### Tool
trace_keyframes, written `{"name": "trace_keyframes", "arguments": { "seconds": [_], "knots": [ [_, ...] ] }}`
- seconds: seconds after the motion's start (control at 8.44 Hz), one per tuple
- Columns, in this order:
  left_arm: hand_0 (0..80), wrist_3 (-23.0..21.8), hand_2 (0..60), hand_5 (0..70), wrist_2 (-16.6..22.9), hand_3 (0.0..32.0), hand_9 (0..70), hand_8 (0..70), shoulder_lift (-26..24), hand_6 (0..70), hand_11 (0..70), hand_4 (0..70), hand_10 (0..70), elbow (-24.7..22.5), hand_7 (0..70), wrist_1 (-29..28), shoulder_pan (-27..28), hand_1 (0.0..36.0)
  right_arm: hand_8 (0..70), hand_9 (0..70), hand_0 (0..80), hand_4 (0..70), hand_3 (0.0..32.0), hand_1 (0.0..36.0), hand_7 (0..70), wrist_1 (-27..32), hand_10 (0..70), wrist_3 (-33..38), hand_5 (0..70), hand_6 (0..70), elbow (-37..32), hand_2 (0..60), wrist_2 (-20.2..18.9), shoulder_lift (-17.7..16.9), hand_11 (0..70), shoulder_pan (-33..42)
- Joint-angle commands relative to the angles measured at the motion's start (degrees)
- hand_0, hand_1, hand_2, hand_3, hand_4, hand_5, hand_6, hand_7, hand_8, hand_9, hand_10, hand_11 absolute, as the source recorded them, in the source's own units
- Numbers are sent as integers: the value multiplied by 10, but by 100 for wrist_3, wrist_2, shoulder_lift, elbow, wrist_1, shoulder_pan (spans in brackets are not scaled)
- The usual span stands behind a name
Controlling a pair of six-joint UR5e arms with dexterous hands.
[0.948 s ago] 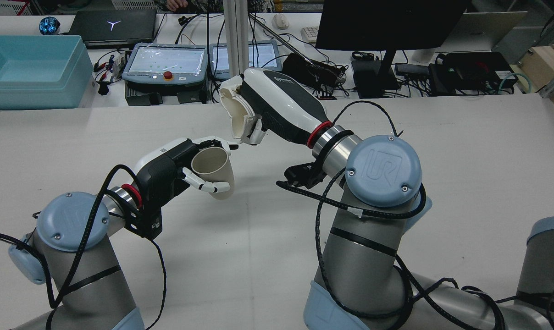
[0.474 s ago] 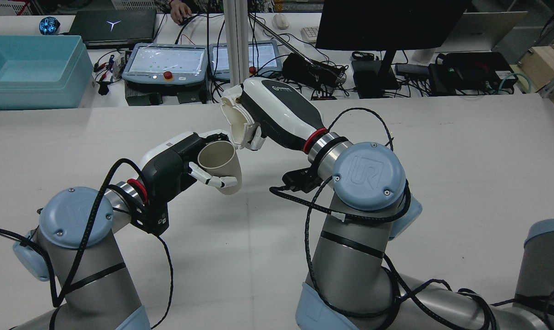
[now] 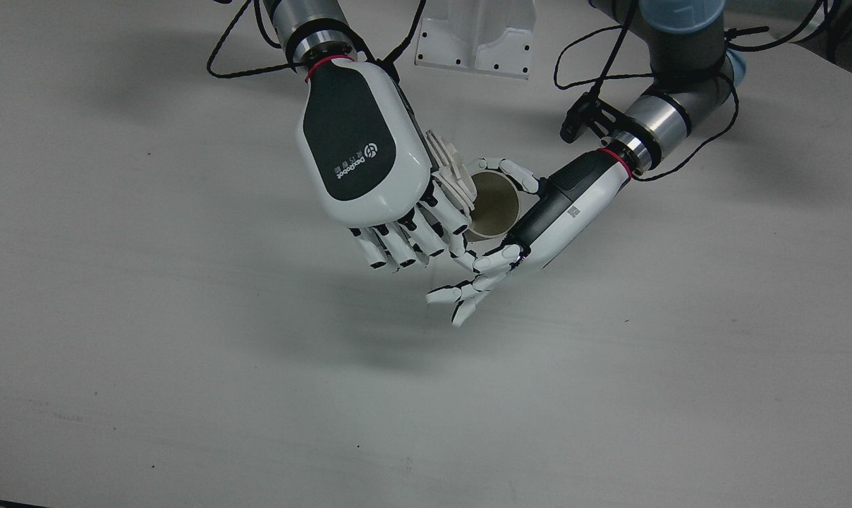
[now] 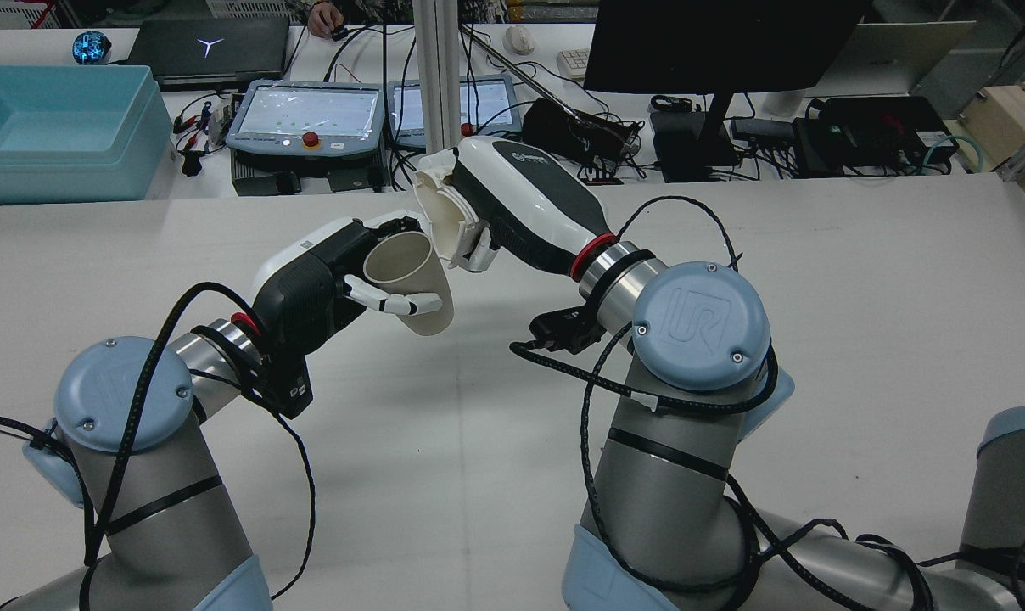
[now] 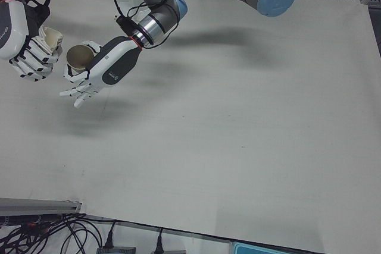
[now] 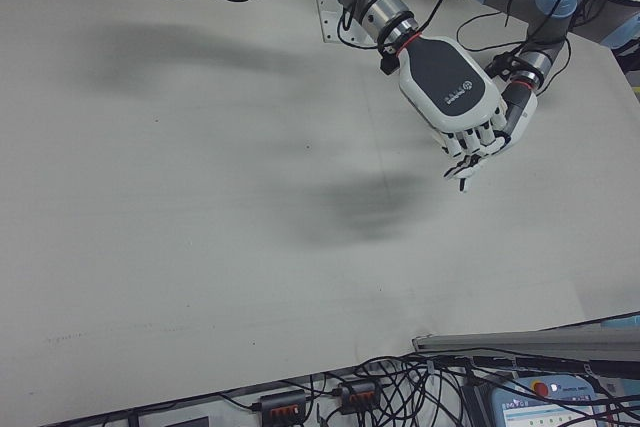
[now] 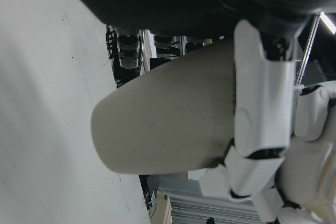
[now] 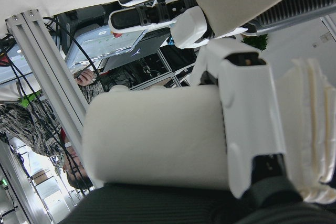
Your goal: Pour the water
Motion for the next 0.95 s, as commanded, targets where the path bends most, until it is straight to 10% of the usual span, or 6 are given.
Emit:
{"name": "trace_keyframes", "arguments": {
  "seconds": [0.0, 0.47, 0.83],
  "knots": [
    [607, -4, 600, 700, -45, 0, 22, 32, 396, 84, 136, 284, 72, -59, 176, -389, -119, 360, 375, 509, 800, 296, 0, 360, 700, 9, 353, 635, 700, 492, 1002, 600, -8, -461, 541, 862],
    [603, -57, 600, 700, 217, 0, 26, 34, 2151, 96, 136, 300, 73, -59, 188, -1907, -943, 360, 378, 510, 800, 239, 0, 360, 700, 105, 391, 4387, 700, 492, 1437, 600, -453, -2666, 590, 2988],
    [590, -48, 600, 700, 289, 0, 27, 33, 3707, 97, 134, 301, 72, 99, 190, -3304, -1498, 360, 380, 505, 800, 156, 0, 360, 695, 3380, 462, 6056, 700, 498, 221, 600, -1255, -4097, 687, 4116]
  ]
}}
